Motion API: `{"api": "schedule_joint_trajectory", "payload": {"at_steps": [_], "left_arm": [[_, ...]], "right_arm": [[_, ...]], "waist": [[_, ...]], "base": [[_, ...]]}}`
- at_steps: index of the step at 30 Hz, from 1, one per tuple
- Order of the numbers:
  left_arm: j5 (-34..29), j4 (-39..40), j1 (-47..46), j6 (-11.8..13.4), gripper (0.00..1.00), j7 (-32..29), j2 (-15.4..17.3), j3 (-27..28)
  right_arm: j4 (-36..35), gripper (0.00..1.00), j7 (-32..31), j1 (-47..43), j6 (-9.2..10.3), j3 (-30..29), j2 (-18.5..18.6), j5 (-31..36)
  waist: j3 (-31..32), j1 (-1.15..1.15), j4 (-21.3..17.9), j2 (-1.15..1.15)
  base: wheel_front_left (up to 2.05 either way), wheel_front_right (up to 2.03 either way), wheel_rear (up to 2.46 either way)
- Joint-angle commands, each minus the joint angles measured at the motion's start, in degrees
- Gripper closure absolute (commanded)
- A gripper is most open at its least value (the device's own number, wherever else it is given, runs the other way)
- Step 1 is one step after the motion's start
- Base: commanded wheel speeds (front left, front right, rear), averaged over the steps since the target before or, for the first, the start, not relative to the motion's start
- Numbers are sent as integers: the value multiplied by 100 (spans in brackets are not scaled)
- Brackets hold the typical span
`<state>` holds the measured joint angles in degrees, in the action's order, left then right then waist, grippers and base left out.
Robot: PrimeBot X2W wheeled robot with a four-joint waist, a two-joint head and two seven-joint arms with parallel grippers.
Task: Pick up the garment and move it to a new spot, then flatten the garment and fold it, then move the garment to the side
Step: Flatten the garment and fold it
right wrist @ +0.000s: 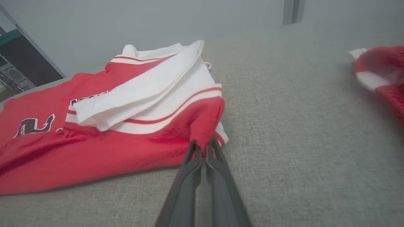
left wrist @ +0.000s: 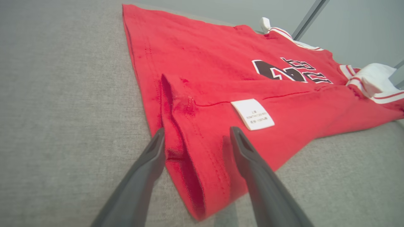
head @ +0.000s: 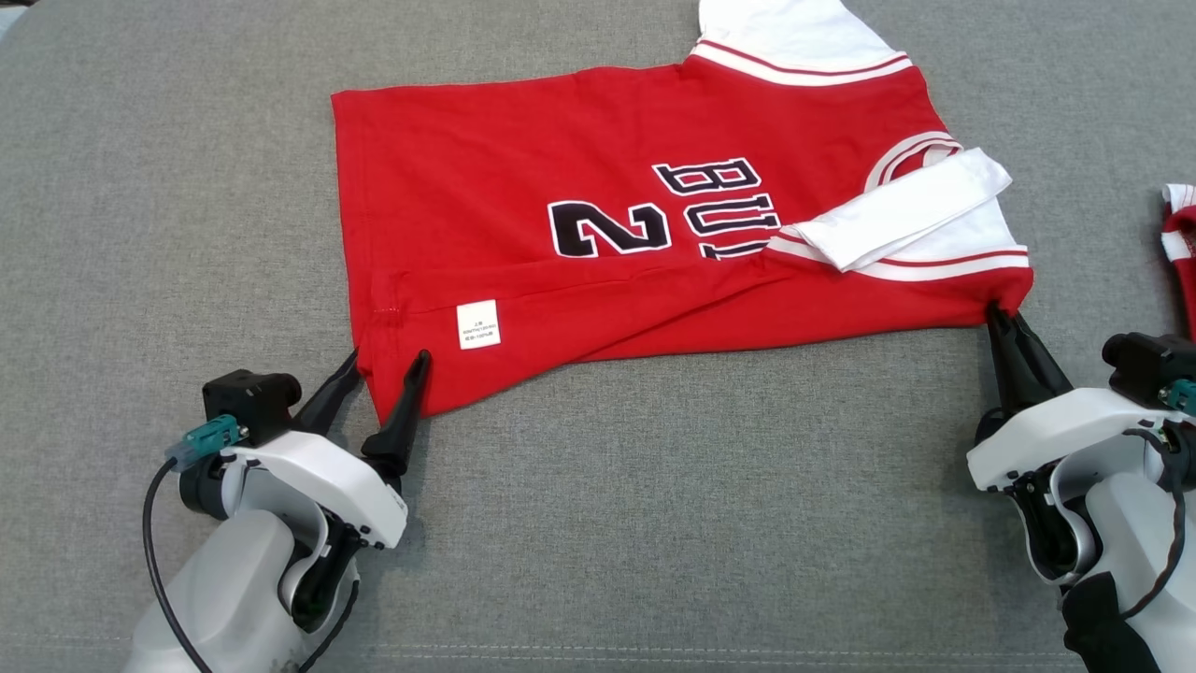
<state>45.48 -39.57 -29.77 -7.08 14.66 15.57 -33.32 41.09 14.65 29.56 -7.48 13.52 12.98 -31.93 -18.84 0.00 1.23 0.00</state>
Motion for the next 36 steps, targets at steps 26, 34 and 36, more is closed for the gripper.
{"api": "schedule_joint_trajectory", "payload": {"at_steps": [26, 34, 36], "left_arm": [[794, 376, 16, -41, 100, 34, 487, -277], [965, 295, 220, -41, 100, 34, 605, -226], [1008, 254, 262, -41, 100, 34, 626, -229]], "right_arm": [[-34, 100, 35, -15, -1, 56, 31, -56], [24, 100, 35, -250, -1, 45, 95, -80], [37, 100, 35, -317, -1, 44, 109, -101]], "waist": [[279, 0, -13, 0], [616, 0, -46, 0], [693, 0, -60, 0]], "base": [[0, 0, 0], [0, 0, 0], [0, 0, 0]]}}
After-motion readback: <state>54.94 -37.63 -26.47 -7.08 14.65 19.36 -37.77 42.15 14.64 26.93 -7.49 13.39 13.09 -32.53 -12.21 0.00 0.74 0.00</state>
